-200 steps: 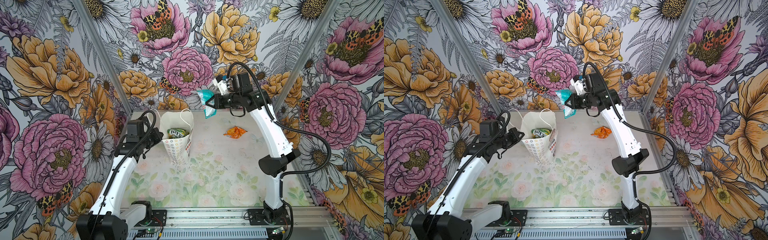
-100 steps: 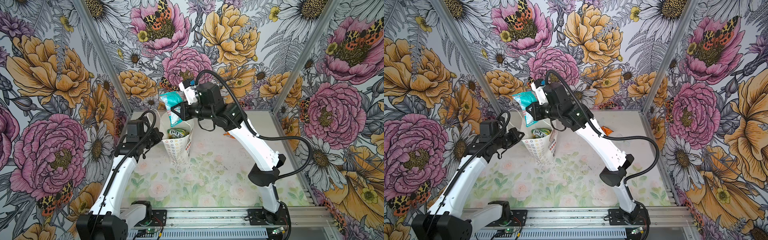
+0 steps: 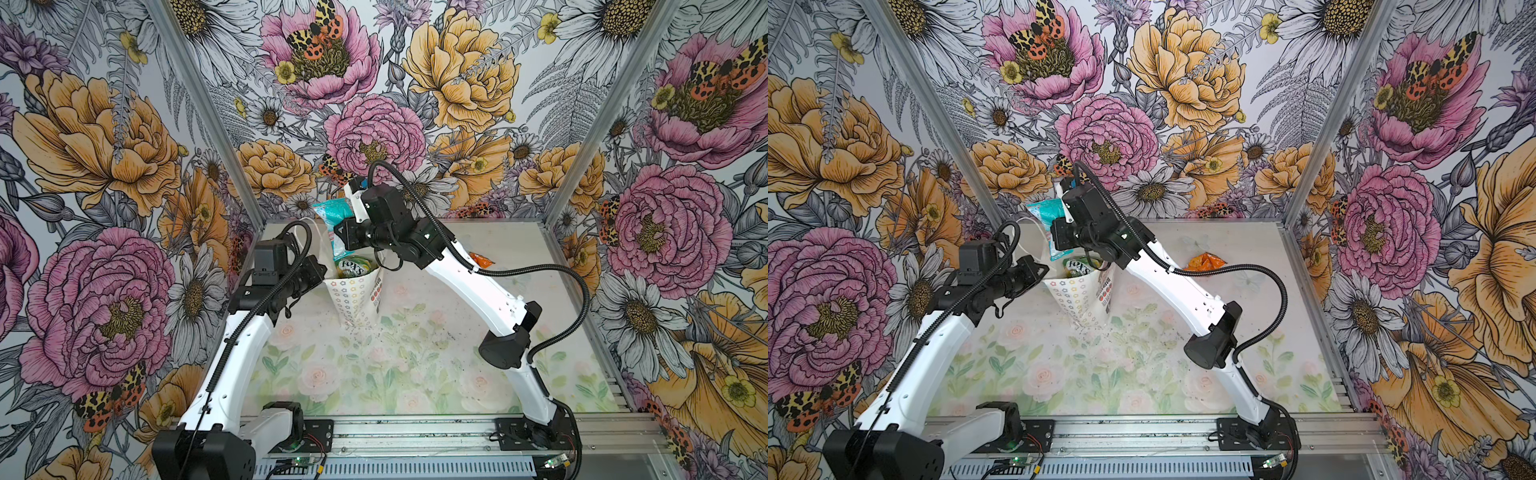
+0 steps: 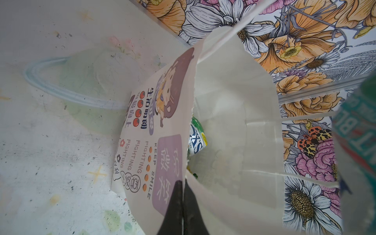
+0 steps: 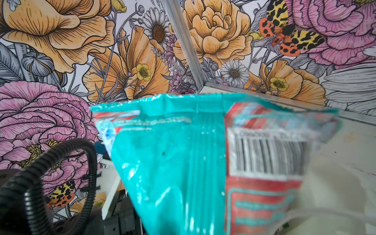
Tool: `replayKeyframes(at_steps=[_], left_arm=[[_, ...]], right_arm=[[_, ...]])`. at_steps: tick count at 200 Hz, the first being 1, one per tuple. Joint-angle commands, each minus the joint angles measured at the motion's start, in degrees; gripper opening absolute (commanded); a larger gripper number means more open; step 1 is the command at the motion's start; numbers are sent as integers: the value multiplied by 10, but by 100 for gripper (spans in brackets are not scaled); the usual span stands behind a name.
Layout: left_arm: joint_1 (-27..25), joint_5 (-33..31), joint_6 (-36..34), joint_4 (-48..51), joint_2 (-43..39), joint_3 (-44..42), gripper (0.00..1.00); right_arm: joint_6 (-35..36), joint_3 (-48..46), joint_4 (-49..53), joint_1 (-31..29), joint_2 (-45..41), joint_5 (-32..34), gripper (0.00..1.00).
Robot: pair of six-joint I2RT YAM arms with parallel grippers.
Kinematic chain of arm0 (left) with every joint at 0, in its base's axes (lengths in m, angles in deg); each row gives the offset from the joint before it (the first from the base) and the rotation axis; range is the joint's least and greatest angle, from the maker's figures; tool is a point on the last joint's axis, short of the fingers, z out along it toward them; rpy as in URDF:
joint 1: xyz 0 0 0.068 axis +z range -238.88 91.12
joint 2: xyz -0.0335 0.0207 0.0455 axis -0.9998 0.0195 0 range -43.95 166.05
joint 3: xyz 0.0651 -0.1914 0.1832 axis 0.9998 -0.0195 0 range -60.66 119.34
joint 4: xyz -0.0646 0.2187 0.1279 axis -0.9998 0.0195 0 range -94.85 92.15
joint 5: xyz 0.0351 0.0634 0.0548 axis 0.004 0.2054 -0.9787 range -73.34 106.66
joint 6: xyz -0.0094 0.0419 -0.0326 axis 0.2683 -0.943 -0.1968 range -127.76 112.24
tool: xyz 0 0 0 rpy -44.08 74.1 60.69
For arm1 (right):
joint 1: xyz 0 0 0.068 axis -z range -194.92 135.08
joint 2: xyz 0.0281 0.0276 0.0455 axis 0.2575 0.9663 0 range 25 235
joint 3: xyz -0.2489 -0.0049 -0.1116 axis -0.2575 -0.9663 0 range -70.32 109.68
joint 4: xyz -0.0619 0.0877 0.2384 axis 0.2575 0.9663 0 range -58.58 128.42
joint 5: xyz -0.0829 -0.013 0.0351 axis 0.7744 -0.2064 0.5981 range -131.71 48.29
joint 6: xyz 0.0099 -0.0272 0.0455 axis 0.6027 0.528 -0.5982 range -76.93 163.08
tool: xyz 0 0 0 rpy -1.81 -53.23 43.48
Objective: Place the snacks into the paper bag
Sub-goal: 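Lower the teal snack bag into the paper bag opening with the right gripper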
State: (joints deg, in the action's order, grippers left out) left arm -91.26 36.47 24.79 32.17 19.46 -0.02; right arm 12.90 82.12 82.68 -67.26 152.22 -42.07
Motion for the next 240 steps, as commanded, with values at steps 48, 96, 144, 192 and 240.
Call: replayKeyframes(at_steps=[48, 96, 144, 192, 240], left_arm=[[2, 4, 2, 15, -5, -2, 0], [1, 2, 3, 15, -2, -2, 0], [-1, 1, 4, 15, 1, 2, 0], [-2, -2, 8, 15, 0, 2, 0], [-4, -4, 10, 15, 4, 4, 0]], right_arm=[[45, -56, -29, -12, -8, 91, 0], [61, -108, -28, -22, -29, 150, 0], [61, -132, -13, -29, -38, 161, 0], [53, -133, 42, -36, -49, 142, 0], [50, -131, 98, -39, -50, 110, 0]])
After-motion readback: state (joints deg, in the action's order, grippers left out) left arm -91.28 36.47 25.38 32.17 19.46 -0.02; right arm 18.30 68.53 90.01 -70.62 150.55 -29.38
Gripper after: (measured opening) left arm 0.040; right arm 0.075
